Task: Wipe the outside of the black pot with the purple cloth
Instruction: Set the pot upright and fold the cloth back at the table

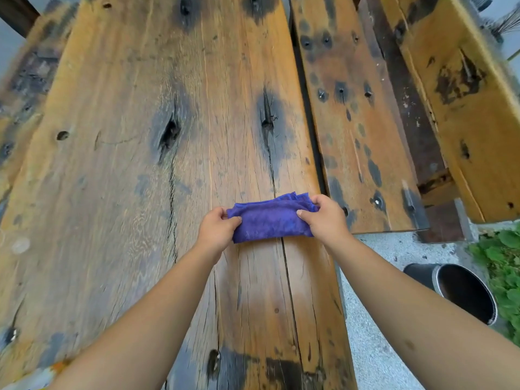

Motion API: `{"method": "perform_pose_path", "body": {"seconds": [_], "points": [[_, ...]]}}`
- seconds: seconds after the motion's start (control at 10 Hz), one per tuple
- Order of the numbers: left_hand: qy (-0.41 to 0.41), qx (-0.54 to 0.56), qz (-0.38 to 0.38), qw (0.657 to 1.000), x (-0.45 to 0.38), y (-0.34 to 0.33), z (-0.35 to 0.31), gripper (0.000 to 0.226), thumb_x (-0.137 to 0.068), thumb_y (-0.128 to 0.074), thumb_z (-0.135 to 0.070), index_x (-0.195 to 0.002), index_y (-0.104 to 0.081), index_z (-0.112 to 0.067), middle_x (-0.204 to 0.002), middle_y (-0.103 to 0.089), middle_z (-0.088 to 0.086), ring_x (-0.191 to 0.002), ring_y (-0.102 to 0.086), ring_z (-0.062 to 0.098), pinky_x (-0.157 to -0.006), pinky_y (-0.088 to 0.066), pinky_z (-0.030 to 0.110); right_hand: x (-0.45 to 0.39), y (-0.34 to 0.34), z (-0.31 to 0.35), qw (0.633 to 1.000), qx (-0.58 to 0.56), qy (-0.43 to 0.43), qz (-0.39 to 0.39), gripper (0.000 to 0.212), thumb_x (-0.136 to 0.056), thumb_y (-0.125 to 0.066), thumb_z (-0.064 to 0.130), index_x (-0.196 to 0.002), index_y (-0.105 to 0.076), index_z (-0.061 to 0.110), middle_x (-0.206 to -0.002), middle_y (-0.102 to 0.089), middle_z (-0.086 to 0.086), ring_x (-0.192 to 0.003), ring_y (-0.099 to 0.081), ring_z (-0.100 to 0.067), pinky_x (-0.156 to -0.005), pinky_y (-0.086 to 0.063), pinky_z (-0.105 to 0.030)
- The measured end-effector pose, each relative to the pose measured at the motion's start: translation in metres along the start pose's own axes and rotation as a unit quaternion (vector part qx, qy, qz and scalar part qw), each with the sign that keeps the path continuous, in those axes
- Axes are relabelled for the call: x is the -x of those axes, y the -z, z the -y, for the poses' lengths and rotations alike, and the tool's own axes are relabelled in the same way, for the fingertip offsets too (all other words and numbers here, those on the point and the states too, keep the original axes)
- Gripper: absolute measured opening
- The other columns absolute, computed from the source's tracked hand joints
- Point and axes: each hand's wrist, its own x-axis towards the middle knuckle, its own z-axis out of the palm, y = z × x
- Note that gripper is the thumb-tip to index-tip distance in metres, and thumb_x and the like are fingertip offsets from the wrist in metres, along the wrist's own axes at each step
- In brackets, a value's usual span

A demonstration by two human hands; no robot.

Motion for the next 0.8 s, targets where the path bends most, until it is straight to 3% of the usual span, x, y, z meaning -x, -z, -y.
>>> {"method": "perform_pose_path", "body": {"seconds": [0.1,0.2,0.3,0.4,0.5,0.6,0.8], "points": [[-0.019,-0.068,-0.024,0.997,-0.025,-0.002,-0.004,0.009,-0.082,-0.064,-0.01,-0.081,-0.062,-0.018,-0.075,-0.066,0.001,-0.074,-0.061,0.023,-0.064,-0.05,0.034,-0.03,-0.013,-0.001,1.0,0.011,-0.024,0.009,0.01,-0.082,-0.072,0.017,-0.089,-0.066,0.018,-0.088,-0.071,-0.001,-0.084,-0.067,-0.02,-0.075,-0.055,-0.035],[-0.021,-0.089,-0.045,0.995,-0.052,-0.006,-0.004,0.006,-0.084,-0.066,-0.012,-0.088,-0.065,-0.017,-0.085,-0.072,0.006,-0.082,-0.067,0.024,-0.074,-0.054,0.038,-0.052,-0.026,-0.003,0.998,0.048,-0.029,0.011,0.011,-0.083,-0.072,0.018,-0.082,-0.061,0.021,-0.083,-0.067,0.001,-0.077,-0.063,-0.016,-0.057,-0.043,-0.021],[-0.033,-0.116,-0.059,0.991,-0.076,-0.009,-0.003,0.009,-0.085,-0.068,-0.015,-0.086,-0.062,-0.022,-0.078,-0.069,-0.005,-0.076,-0.064,0.016,-0.063,-0.048,0.021,-0.071,-0.04,-0.007,0.995,0.096,-0.028,0.002,0.016,-0.083,-0.07,0.02,-0.077,-0.056,0.024,-0.077,-0.062,0.006,-0.067,-0.054,-0.005,-0.046,-0.03,-0.014],[-0.047,-0.166,-0.071,0.982,-0.09,-0.011,0.003,0.011,-0.085,-0.069,-0.019,-0.094,-0.062,-0.02,-0.075,-0.061,-0.015,-0.071,-0.059,0.004,-0.052,-0.037,0.007,-0.08,-0.049,-0.013,0.989,0.144,-0.031,0.001,0.012,-0.082,-0.065,0.024,-0.077,-0.055,0.027,-0.076,-0.063,0.008,-0.069,-0.057,-0.007,-0.048,-0.032,-0.022],[-0.064,-0.238,-0.079,0.966,-0.098,-0.012,0.011,0.028,-0.084,-0.07,-0.027,-0.11,-0.062,-0.021,-0.091,-0.067,-0.009,-0.09,-0.065,0.015,-0.069,-0.046,0.017,-0.085,-0.055,-0.016,0.975,0.222,-0.019,-0.019,0.022,-0.081,-0.067,0.035,-0.095,-0.051,0.036,-0.105,-0.061,0.006,-0.087,-0.06,-0.017,-0.062,-0.047,-0.032],[-0.078,-0.323,-0.101,0.938,-0.102,-0.01,0.016,0.049,-0.083,-0.07,-0.039,-0.126,-0.053,-0.023,-0.124,-0.059,0.0,-0.115,-0.055,0.025,-0.093,-0.048,0.041,-0.087,-0.058,-0.022,0.948,0.302,0.055,-0.078,0.064,-0.078,-0.074,0.041,-0.132,-0.043,0.027,-0.136,-0.043,-0.001,-0.118,-0.046,-0.027,-0.092,-0.047,-0.046],[-0.116,-0.357,-0.088,0.923,-0.096,-0.002,0.01,0.066,-0.087,-0.062,-0.049,-0.141,-0.04,-0.018,-0.142,-0.044,0.008,-0.129,-0.043,0.033,-0.101,-0.042,0.046,-0.085,-0.046,-0.016,0.943,0.325,0.047,-0.05,0.069,-0.082,-0.063,0.055,-0.138,-0.039,0.022,-0.15,-0.031,-0.005,-0.132,-0.036,-0.03,-0.102,-0.039,-0.049]]}}
